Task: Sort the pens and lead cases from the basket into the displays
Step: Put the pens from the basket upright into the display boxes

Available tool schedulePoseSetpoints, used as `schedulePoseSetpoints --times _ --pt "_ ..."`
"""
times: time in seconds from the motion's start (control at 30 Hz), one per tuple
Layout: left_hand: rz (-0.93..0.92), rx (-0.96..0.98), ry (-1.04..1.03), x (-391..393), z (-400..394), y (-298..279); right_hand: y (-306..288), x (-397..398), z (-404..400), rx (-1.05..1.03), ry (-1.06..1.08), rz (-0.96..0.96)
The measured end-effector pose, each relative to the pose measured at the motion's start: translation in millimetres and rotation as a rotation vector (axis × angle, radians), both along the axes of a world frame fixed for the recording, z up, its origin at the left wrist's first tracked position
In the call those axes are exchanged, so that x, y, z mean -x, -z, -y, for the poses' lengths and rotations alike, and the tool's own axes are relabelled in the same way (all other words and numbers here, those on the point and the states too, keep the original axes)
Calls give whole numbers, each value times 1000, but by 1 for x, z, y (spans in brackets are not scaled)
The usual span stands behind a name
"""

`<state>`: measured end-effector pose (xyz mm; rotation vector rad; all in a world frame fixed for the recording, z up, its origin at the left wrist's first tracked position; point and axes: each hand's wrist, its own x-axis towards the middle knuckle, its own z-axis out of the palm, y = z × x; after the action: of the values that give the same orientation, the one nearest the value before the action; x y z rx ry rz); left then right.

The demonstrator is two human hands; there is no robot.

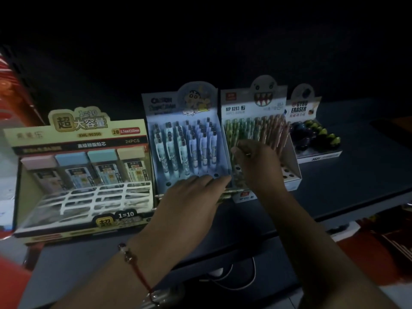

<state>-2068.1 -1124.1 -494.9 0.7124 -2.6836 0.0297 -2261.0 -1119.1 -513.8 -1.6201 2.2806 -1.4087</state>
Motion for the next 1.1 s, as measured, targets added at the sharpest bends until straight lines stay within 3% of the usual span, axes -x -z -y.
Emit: schedulePoseSetpoints --times 0.1,0.23,0.37,0.43,0.63,0.83,1.1 --pt "-72 73 -2 -2 0 -1 -2 0 -10 -21 -36 41" --pt "-157 105 28 -5 -1 -12 -33 -11 -48 44 -150 402" --pt "-180 137 43 -2 -3 -13 -57 -30 -78 -236 -414 794" --pt "-162 153 70 3 -7 -12 -56 -30 -86 -297 -446 907" --pt "-134 249 167 19 -22 -15 -61 -3 -110 -383 -497 946" --pt "-4 268 200 27 -28 5 -51 8 -119 -494 -358 753" --pt "-77 178 45 23 -23 -3 -51 37 -128 -83 -88 1052"
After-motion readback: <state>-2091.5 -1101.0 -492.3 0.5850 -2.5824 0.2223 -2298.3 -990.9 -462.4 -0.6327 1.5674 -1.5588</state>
